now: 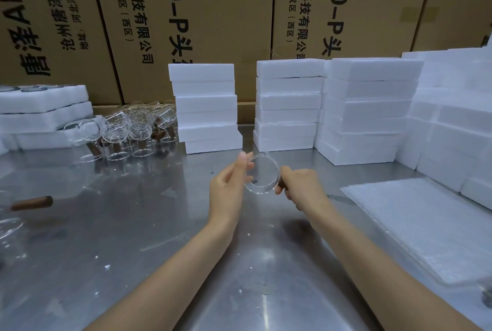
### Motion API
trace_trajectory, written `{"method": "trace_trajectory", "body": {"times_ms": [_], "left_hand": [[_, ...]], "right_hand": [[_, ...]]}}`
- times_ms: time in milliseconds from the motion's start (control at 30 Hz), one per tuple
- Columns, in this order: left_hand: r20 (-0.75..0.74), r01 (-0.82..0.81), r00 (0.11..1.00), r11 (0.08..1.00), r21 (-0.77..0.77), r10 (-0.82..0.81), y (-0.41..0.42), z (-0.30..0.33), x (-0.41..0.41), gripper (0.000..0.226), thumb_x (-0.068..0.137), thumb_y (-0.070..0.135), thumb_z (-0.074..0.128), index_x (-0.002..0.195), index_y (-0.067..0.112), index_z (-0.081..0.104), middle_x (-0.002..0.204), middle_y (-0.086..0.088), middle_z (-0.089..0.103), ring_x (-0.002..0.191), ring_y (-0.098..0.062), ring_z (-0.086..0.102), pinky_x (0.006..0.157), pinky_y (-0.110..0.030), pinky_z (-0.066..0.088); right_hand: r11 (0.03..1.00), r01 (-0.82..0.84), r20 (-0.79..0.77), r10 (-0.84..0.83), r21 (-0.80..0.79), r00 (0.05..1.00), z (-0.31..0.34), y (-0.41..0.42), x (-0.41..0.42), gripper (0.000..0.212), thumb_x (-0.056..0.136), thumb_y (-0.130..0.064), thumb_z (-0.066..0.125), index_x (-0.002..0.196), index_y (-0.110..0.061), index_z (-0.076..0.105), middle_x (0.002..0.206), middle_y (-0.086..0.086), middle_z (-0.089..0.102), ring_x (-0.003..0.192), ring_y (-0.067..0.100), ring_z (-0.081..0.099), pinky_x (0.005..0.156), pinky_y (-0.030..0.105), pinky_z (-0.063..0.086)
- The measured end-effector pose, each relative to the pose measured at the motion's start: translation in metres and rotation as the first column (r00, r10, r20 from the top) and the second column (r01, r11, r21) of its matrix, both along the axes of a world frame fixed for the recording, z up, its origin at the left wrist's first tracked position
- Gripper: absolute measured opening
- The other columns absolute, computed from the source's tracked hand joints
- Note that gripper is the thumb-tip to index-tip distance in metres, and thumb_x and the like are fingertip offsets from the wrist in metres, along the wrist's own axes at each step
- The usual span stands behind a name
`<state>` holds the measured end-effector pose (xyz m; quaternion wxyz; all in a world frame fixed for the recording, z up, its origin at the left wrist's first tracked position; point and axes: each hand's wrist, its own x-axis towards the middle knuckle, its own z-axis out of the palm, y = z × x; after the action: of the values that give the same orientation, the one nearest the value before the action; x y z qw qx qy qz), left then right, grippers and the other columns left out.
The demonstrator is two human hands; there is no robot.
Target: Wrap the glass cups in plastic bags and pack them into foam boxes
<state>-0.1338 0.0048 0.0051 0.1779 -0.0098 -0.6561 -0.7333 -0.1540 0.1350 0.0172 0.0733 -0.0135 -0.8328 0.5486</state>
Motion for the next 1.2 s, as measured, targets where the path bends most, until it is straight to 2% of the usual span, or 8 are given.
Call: {"method": "trace_trajectory", "body": {"times_ms": [133,267,433,600,733,1000,1100,1200], "left_hand": [[0.065,-0.058,0.997,0.995,0.085,0.052,0.002,0.001,0.001,0.023,0.084,0.051,0.063,0.079,0.03,0.072,0.077,0.014,0.073,0.065,0.003,0.067,0.079,-0.029,0.049],[0.03,-0.079,0.997,0.996,0.053,0.077,0.006,0.0,0.003,0.025,0.075,0.048,0.073,0.084,0.025,0.067,0.076,0.013,0.072,0.08,-0.009,0.069,0.069,-0.021,0.05],[-0.027,-0.075,0.997,0.99,-0.121,0.072,0.006,-0.001,0.003,0.041,0.066,0.046,0.084,0.098,0.03,0.062,0.104,0.005,0.068,0.096,-0.007,0.065,0.075,-0.018,0.047],[-0.134,-0.097,0.99,0.929,-0.356,0.052,0.006,-0.003,0.005,0.057,0.061,0.042,0.087,0.108,0.045,0.055,0.113,0.017,0.062,0.097,0.005,0.061,0.078,-0.008,0.047],[-0.226,-0.085,0.974,0.865,-0.494,-0.034,-0.002,-0.002,0.004,0.075,0.062,0.042,0.087,0.129,0.037,0.055,0.117,0.017,0.062,0.102,0.005,0.06,0.085,-0.01,0.047],[-0.413,-0.185,0.897,0.713,-0.676,-0.16,-0.017,-0.001,0.003,0.062,0.08,0.063,0.048,0.139,0.047,0.036,0.109,0.015,0.055,0.095,-0.002,0.054,0.082,-0.019,0.048],[-0.437,-0.2,0.888,0.736,-0.647,-0.143,-0.017,-0.003,0.001,0.049,0.085,0.06,0.041,0.133,0.049,0.04,0.106,0.011,0.057,0.091,-0.005,0.055,0.082,-0.032,0.051],[-0.433,-0.172,0.894,0.807,-0.565,-0.113,-0.013,-0.002,0.002,0.039,0.088,0.058,0.039,0.124,0.049,0.05,0.103,0.013,0.061,0.091,-0.005,0.059,0.083,-0.026,0.049]], "right_hand": [[0.99,0.041,-0.075,-0.031,0.137,0.997,0.0,-0.001,0.002,0.052,0.086,-0.028,0.041,0.037,-0.017,0.053,0.031,-0.005,0.037,0.039,0.014,0.035,0.048,0.026,0.03],[0.972,0.068,-0.145,-0.036,0.226,0.989,-0.003,-0.004,0.004,0.052,0.088,-0.03,0.04,0.038,-0.018,0.052,0.03,-0.006,0.04,0.036,0.009,0.036,0.047,0.026,0.029],[0.98,0.04,-0.13,-0.014,0.195,0.991,-0.002,0.0,0.002,0.052,0.088,-0.03,0.041,0.039,-0.017,0.053,0.03,-0.006,0.04,0.035,0.01,0.035,0.047,0.026,0.028],[0.993,0.023,-0.019,-0.021,0.117,1.0,0.006,0.004,0.0,0.061,0.086,-0.023,0.042,0.025,-0.018,0.047,0.028,-0.007,0.036,0.028,0.008,0.029,0.043,0.024,0.026],[1.0,-0.016,0.091,0.016,0.004,0.996,0.013,0.011,-0.002,0.063,0.084,-0.018,0.043,0.022,-0.015,0.04,0.03,-0.005,0.032,0.033,0.015,0.024,0.041,0.02,0.02],[0.95,-0.236,0.18,0.273,-0.204,0.945,0.013,0.025,0.004,0.039,0.086,-0.027,0.046,0.048,-0.018,0.048,0.042,-0.007,0.023,0.035,0.009,0.016,0.034,0.015,0.015],[0.944,-0.255,0.191,0.296,-0.211,0.936,0.012,0.024,0.004,0.039,0.088,-0.026,0.044,0.05,-0.017,0.047,0.041,-0.007,0.024,0.035,0.008,0.016,0.034,0.015,0.015],[0.953,-0.233,0.182,0.268,-0.191,0.946,0.012,0.023,0.004,0.038,0.087,-0.028,0.046,0.052,-0.015,0.048,0.042,-0.006,0.024,0.036,0.009,0.017,0.035,0.014,0.015]]}}
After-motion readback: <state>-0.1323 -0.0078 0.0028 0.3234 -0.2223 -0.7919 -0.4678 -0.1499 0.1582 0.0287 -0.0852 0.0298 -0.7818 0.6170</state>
